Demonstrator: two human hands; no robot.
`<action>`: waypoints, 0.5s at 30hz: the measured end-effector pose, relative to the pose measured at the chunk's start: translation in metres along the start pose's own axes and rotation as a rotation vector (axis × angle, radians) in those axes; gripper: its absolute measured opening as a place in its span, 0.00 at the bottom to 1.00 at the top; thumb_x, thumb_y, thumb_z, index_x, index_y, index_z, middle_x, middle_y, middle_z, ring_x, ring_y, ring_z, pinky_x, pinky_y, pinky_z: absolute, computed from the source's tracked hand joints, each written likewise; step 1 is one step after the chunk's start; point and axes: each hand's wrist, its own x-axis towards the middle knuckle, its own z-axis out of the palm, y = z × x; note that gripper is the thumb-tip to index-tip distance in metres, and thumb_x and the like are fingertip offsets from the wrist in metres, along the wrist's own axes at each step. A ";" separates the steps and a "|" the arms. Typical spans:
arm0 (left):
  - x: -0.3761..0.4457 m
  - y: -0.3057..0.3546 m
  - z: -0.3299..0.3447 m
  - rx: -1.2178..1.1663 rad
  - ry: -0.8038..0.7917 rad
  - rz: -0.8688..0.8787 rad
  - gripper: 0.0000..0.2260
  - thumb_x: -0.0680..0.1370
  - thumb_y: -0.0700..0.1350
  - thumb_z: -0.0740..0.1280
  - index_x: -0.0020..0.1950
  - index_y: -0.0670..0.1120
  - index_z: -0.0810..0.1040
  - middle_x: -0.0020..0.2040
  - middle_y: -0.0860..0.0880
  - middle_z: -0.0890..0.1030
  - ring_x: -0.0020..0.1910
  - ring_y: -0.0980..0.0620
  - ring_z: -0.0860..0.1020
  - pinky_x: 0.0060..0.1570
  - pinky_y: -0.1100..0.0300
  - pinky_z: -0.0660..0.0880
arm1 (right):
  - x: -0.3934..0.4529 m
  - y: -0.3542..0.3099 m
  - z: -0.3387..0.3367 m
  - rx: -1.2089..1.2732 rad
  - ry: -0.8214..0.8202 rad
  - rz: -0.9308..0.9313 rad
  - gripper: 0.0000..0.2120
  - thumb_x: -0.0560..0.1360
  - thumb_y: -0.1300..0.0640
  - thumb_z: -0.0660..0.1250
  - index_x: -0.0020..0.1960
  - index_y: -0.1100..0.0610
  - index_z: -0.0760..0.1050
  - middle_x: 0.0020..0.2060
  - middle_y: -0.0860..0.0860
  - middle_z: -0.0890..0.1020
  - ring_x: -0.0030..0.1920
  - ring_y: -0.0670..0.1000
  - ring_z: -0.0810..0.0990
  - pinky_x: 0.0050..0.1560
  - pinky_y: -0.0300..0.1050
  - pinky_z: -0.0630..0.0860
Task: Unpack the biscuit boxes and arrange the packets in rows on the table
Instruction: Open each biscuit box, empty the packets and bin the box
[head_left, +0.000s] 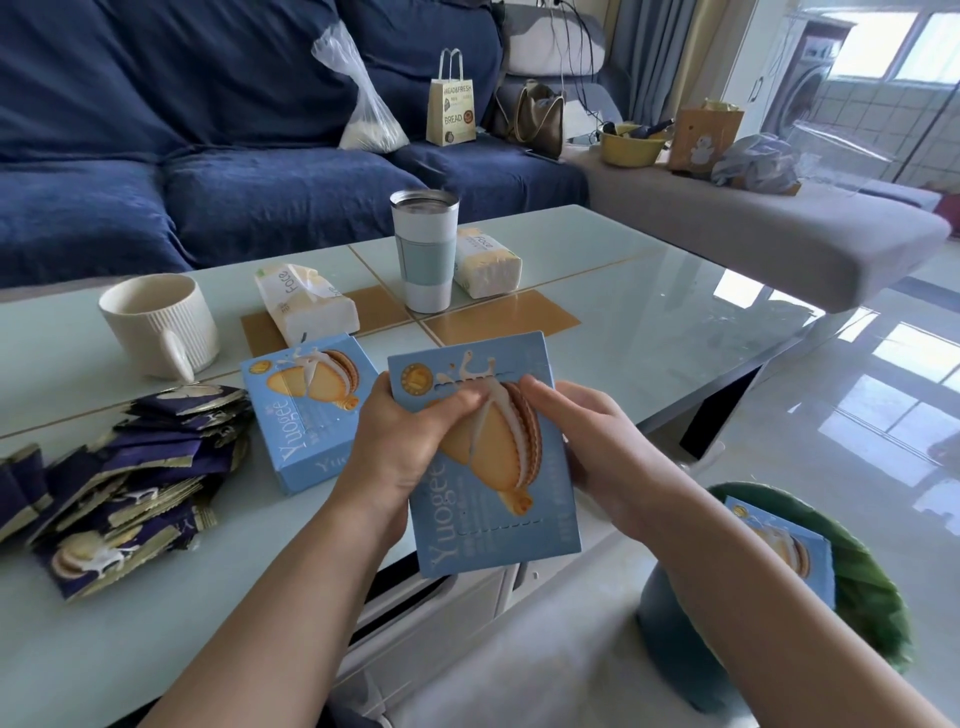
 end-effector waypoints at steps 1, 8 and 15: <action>-0.001 0.000 0.001 0.009 -0.011 0.014 0.23 0.62 0.51 0.79 0.54 0.46 0.81 0.47 0.48 0.86 0.45 0.48 0.85 0.47 0.50 0.81 | 0.000 0.000 0.000 -0.006 -0.001 -0.004 0.26 0.75 0.39 0.65 0.57 0.62 0.77 0.51 0.62 0.83 0.44 0.56 0.83 0.53 0.57 0.79; -0.001 -0.002 0.003 0.002 0.045 0.035 0.23 0.61 0.48 0.80 0.53 0.46 0.82 0.45 0.49 0.86 0.43 0.49 0.85 0.41 0.55 0.81 | -0.001 -0.001 0.001 -0.045 0.029 -0.026 0.21 0.79 0.44 0.63 0.57 0.62 0.76 0.52 0.63 0.82 0.52 0.65 0.82 0.56 0.64 0.77; -0.001 -0.003 0.005 0.002 0.048 0.012 0.24 0.62 0.46 0.81 0.55 0.44 0.80 0.46 0.48 0.86 0.43 0.48 0.85 0.41 0.54 0.81 | 0.000 0.001 0.002 -0.030 0.075 0.000 0.21 0.77 0.45 0.65 0.53 0.64 0.77 0.49 0.63 0.83 0.45 0.59 0.83 0.55 0.62 0.77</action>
